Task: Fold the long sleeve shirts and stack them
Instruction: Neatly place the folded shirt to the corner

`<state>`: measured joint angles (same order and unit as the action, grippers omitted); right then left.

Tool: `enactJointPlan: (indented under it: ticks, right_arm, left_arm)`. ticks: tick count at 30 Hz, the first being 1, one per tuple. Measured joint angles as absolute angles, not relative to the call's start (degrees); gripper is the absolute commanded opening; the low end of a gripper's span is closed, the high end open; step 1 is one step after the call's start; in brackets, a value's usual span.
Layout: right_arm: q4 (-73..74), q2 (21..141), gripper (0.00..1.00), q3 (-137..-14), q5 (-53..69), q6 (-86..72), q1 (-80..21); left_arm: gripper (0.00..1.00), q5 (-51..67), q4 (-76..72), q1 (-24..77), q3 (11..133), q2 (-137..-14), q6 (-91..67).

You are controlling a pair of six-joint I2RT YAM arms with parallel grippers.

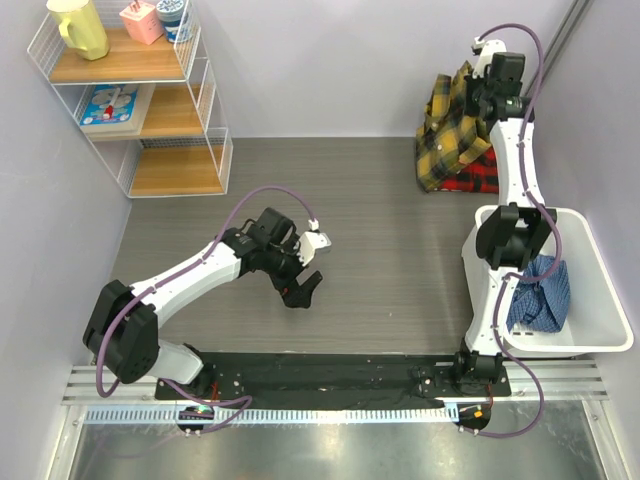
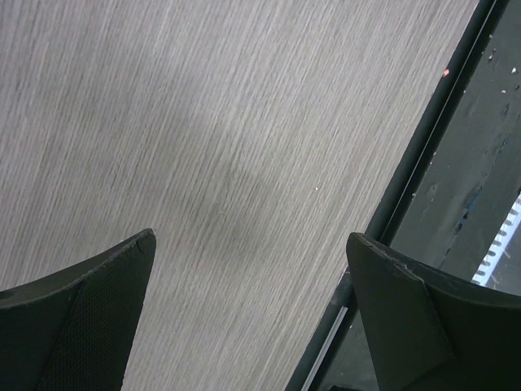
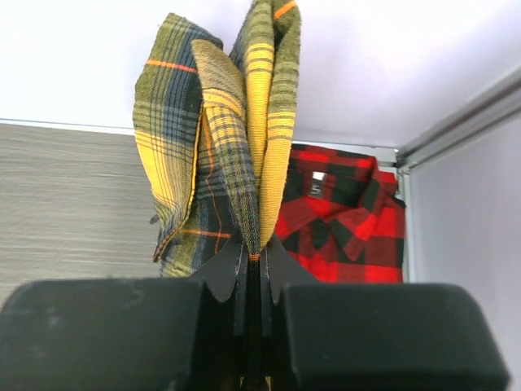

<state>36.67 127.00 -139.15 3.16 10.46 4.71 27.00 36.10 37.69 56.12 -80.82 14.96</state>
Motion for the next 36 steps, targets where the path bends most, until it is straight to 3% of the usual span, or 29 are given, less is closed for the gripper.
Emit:
enactJointPlan:
  ticks: [22,25,28,29,32,36]
  right_arm:
    - [28.25,131.52,0.01,-134.30,7.40,18.85,11.86]
    - [26.68,132.51,0.14,-133.40,7.84,19.40,13.19]
    - [25.15,132.81,0.48,-131.85,7.53,19.40,13.98]
    - [23.99,132.81,0.65,-131.13,7.03,19.49,14.09]
    - [19.77,132.81,0.84,-129.23,4.71,19.57,14.24]
    - [16.49,132.79,0.93,-128.29,2.52,19.62,14.09]
  left_arm:
    - [1.00,26.98,38.52,37.69,56.55,-80.84,15.42]
    - [1.00,26.96,39.07,37.69,57.21,-80.93,15.42]
    - [1.00,26.68,39.68,37.69,57.76,-81.17,15.42]
    - [1.00,26.57,39.90,37.69,57.98,-81.36,15.42]
    - [1.00,26.24,40.36,37.69,58.37,-82.02,15.42]
    - [1.00,25.82,41.12,37.69,58.39,-82.24,15.42]
